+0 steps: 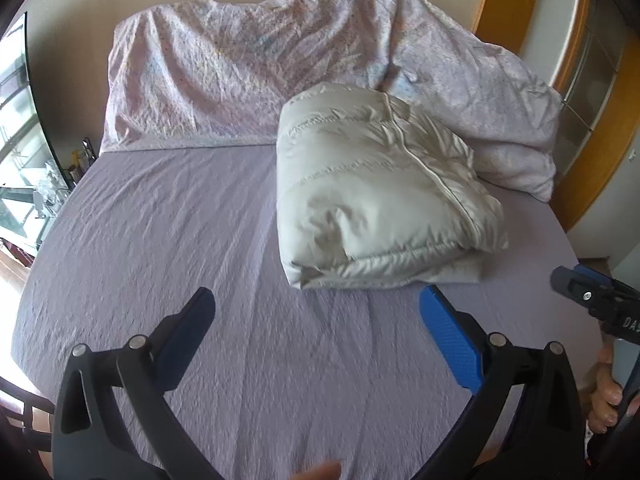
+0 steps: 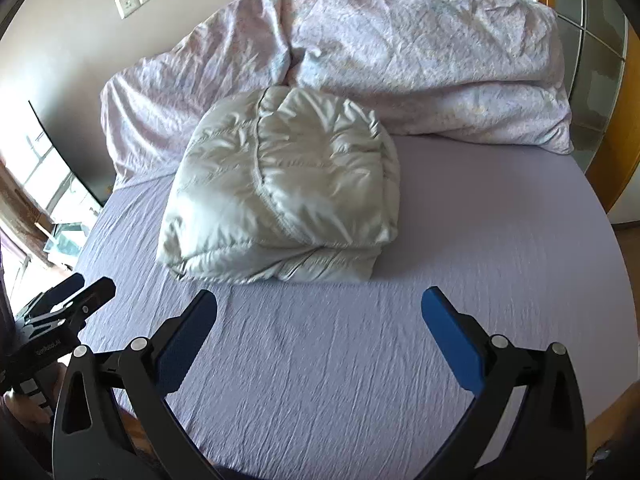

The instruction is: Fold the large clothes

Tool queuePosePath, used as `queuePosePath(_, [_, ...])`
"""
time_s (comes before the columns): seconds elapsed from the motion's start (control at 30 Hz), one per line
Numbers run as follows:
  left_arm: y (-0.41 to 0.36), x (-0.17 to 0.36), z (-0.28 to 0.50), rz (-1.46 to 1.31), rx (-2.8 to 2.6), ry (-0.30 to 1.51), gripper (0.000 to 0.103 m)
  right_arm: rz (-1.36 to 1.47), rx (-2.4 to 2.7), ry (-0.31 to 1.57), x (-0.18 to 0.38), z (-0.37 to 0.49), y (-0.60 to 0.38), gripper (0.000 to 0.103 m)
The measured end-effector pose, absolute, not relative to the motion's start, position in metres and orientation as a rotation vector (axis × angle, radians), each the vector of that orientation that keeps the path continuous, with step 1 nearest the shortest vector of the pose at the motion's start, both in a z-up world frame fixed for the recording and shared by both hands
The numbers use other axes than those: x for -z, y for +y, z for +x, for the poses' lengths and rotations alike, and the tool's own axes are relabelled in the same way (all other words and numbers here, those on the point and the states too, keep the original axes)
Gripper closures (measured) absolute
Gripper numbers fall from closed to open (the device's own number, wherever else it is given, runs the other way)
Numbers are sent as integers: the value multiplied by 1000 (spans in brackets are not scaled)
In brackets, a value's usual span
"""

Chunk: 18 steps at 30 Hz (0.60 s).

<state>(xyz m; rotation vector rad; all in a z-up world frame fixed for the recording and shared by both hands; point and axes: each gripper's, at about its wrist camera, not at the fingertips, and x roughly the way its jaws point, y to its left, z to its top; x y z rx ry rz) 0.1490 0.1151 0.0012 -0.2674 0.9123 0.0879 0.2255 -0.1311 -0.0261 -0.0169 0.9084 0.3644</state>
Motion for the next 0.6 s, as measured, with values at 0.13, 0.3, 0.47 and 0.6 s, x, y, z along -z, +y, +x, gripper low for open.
queuePosePath(0.13, [113,-1,140,-268,-62,919,2,-22,-370,921,33,215,-127,1])
queuePosePath(0.3, [112,3,138,-262,-65,923,2,-15,-365,910,36,208,-126,1])
queuePosePath(0.47, [110,6,140,-262,-54,927,2,-11,-372,912,38,208,-126,1])
queuePosePath(0.6, [106,8,141,-259,-46,927,2,-4,-379,913,40,208,-124,1])
